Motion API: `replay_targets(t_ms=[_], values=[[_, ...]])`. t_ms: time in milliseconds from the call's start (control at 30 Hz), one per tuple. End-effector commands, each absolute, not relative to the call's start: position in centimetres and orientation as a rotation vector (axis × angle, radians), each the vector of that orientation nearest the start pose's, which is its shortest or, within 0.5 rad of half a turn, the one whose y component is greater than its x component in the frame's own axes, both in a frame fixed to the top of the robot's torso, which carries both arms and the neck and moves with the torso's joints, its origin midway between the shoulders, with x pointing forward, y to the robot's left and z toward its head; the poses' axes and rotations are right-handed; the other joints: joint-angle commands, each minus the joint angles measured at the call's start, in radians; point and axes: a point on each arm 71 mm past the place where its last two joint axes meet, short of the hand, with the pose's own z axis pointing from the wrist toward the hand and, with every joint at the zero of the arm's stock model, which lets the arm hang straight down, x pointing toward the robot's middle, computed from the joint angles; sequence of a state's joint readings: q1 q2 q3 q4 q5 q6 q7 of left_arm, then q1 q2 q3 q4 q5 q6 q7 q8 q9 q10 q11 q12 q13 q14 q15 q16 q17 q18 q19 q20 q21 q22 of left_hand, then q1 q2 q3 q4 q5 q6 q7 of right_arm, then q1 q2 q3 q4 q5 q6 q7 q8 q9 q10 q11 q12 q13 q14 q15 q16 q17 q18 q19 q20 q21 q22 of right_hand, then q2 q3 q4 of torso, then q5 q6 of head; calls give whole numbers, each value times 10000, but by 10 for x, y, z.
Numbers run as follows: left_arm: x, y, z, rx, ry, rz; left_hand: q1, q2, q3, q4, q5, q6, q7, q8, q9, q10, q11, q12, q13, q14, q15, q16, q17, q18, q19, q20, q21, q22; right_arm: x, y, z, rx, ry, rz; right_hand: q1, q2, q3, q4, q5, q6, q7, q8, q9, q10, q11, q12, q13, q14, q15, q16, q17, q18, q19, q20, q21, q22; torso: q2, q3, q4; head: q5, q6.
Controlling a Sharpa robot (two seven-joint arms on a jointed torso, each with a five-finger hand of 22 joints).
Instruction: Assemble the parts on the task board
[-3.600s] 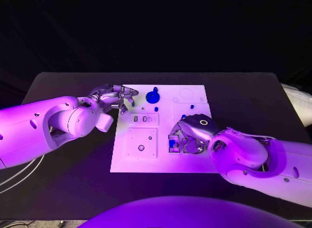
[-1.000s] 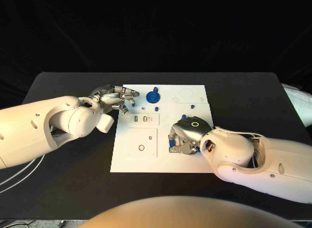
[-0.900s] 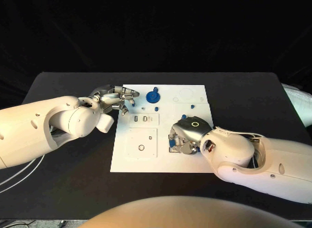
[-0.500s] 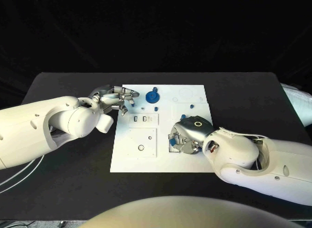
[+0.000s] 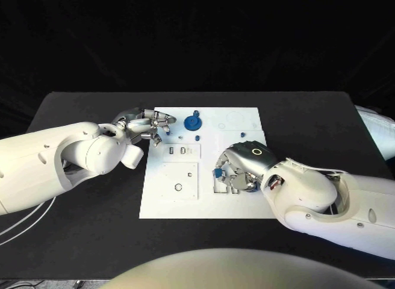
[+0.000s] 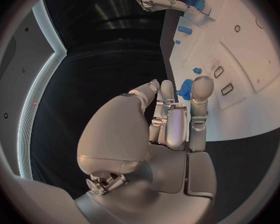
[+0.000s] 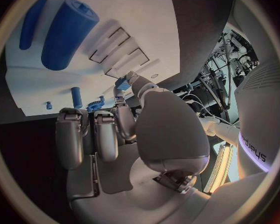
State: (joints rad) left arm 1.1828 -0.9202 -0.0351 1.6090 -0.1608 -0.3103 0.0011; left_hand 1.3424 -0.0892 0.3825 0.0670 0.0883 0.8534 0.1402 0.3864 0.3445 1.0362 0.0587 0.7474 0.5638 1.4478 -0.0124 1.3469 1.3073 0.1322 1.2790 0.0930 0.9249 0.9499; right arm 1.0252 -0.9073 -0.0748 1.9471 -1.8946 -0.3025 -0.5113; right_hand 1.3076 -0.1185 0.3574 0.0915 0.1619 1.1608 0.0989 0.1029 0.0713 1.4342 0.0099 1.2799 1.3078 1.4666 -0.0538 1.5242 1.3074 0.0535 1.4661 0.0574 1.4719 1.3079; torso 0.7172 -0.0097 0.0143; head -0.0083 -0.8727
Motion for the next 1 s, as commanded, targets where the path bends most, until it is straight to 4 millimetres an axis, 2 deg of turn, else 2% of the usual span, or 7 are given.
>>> replay_targets(t_ms=[33, 167, 467, 733, 1000], values=[[465, 218, -201, -11541, 18145, -12875, 44, 10, -87, 6, -70, 4, 63, -52, -36, -102, 18, 43, -39, -48, 9, -50, -2, 158, -91, -3, -81, -31, 358, -131, -213, -3475, 16473, 5636, -75, -15, -21, 35, -37, 130, -91, 50, 20, 70, -14, 57, 656, 925, -58, 60, 2116, -138, 229, -100, 51, 819, 1, 0, -3, 16, 1], [465, 217, -201, -11486, 18171, -12969, -48, -11, -185, 64, -73, 17, 69, -49, -83, -160, 29, 7, -110, -74, 24, -75, -43, 168, -120, 10, -154, -88, 359, -132, -209, -3362, 16309, 5697, -75, -15, -21, 35, -37, 130, -91, 50, 20, 70, -14, 57, 656, 925, -58, 60, 2116, -138, 229, -100, 51, 819, -1, -1, -14, 13, 1], [463, 213, -203, -11342, 18373, -13147, -82, -27, -245, 87, -69, 41, 66, -66, -136, -190, 32, -15, -166, -105, 30, -111, -94, 179, -152, 18, -223, -142, 365, -130, -206, -3221, 16051, 5752, -96, -28, -25, 42, -35, 133, -94, 50, 19, 52, -16, 13, 629, 923, -59, 53, 2107, -135, 223, -101, 44, 806, 7, 1, 27, -1, 1], [459, 210, -209, -11268, 18601, -13144, -151, -67, -357, 136, -72, 77, 71, -142, -251, -165, 34, 5, -233, -105, 35, -89, -88, 177, -145, 26, -226, -132, 375, -125, -205, -3190, 15962, 5739, -96, -30, -23, 41, -32, 131, -95, 48, 18, 41, -17, -13, 612, 921, -60, 47, 2100, -136, 226, -101, 47, 812, 11, -21, 31, 13, 1], [459, 210, -210, -11283, 18597, -13110, -163, -67, -378, 148, -70, 78, 73, -162, -277, -157, 37, 12, -247, -103, 36, -83, -87, 177, -144, 28, -230, -133, 388, -117, -208, -3242, 16029, 5698, -95, -29, -19, 40, -28, 128, -96, 45, 17, 33, -18, -30, 601, 922, -60, 51, 2105, -136, 225, -102, 46, 810, 17, -20, 37, 53, 73]])
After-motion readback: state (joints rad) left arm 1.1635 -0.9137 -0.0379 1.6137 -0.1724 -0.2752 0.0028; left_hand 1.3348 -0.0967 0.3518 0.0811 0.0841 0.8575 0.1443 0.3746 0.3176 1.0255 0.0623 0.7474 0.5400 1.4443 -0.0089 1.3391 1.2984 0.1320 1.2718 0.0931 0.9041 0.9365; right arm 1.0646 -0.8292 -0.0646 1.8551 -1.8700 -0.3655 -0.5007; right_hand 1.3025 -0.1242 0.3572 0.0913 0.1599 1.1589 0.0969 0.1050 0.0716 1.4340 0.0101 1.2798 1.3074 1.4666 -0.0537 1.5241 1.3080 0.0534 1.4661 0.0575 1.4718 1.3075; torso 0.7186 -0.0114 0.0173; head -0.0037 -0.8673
